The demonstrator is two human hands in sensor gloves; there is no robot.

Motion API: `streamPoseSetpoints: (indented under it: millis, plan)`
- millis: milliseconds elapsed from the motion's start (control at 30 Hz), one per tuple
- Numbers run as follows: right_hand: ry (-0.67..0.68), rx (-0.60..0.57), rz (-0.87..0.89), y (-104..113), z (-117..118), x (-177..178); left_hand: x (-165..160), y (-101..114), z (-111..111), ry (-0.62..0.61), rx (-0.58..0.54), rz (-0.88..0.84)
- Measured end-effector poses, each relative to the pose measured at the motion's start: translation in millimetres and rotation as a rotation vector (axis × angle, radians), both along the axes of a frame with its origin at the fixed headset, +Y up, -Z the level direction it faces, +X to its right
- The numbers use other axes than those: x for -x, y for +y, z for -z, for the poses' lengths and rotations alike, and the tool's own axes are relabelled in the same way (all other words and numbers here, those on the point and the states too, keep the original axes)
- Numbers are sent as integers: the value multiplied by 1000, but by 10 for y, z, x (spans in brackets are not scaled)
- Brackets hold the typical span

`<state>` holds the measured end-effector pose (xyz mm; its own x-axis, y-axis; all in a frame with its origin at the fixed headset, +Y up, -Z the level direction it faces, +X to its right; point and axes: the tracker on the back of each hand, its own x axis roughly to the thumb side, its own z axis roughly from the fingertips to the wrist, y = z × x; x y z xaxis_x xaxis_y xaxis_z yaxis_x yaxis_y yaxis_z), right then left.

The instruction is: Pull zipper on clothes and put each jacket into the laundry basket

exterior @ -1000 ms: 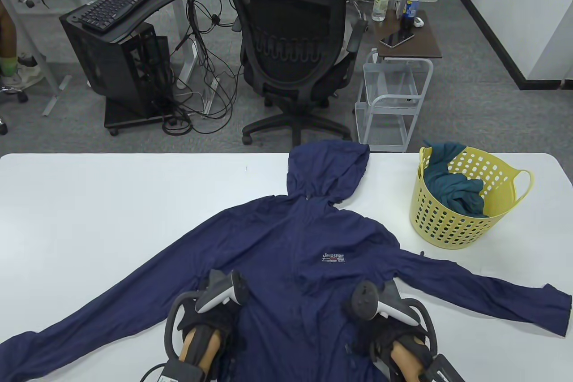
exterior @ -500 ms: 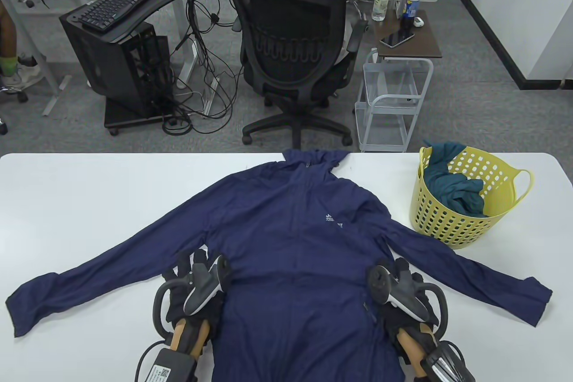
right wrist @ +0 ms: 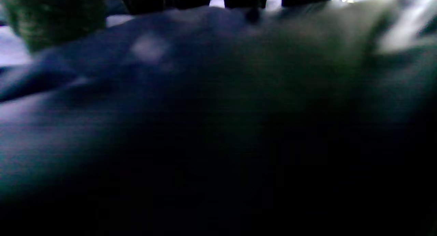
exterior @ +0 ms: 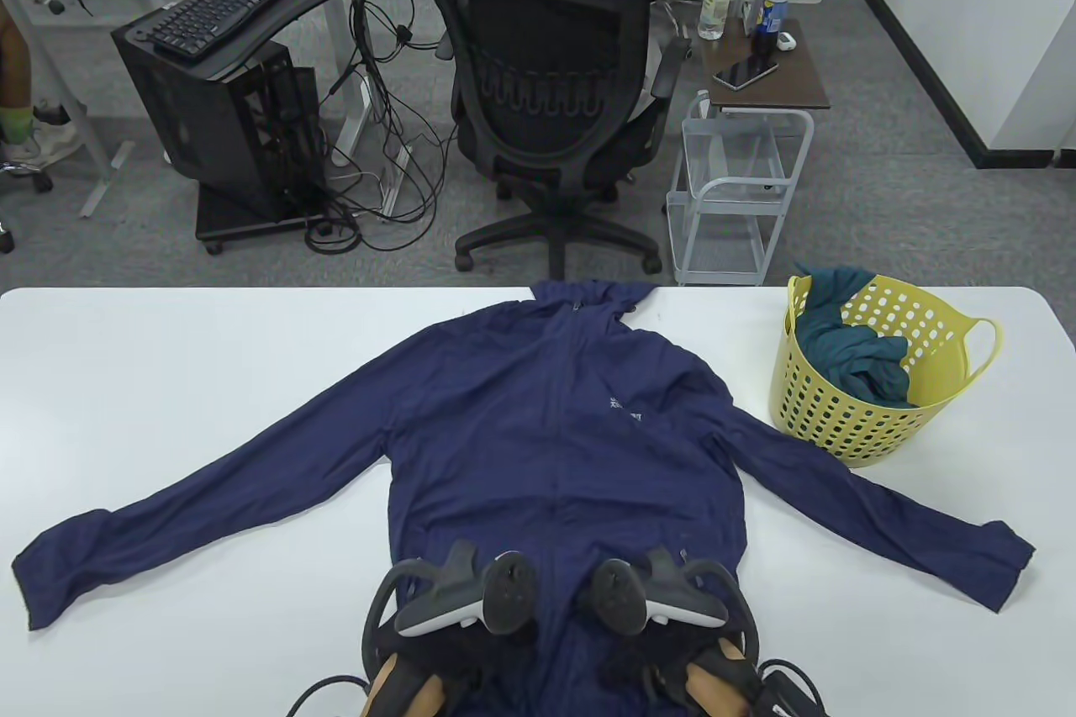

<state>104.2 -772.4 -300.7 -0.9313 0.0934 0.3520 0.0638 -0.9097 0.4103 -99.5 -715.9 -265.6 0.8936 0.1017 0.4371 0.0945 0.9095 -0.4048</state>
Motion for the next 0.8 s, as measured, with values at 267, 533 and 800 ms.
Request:
streamPoseSetpoints:
  millis: [267, 533, 800]
  plan:
    - [-131, -155, 23, -41, 197, -175, -2, -425, 75, -4, 228, 36]
    - [65, -307, 222, 268, -218, 70, -18, -377, 175, 151, -50, -72]
    - [104, -31, 346, 100, -430, 373, 41, -357, 167, 270, -101, -179]
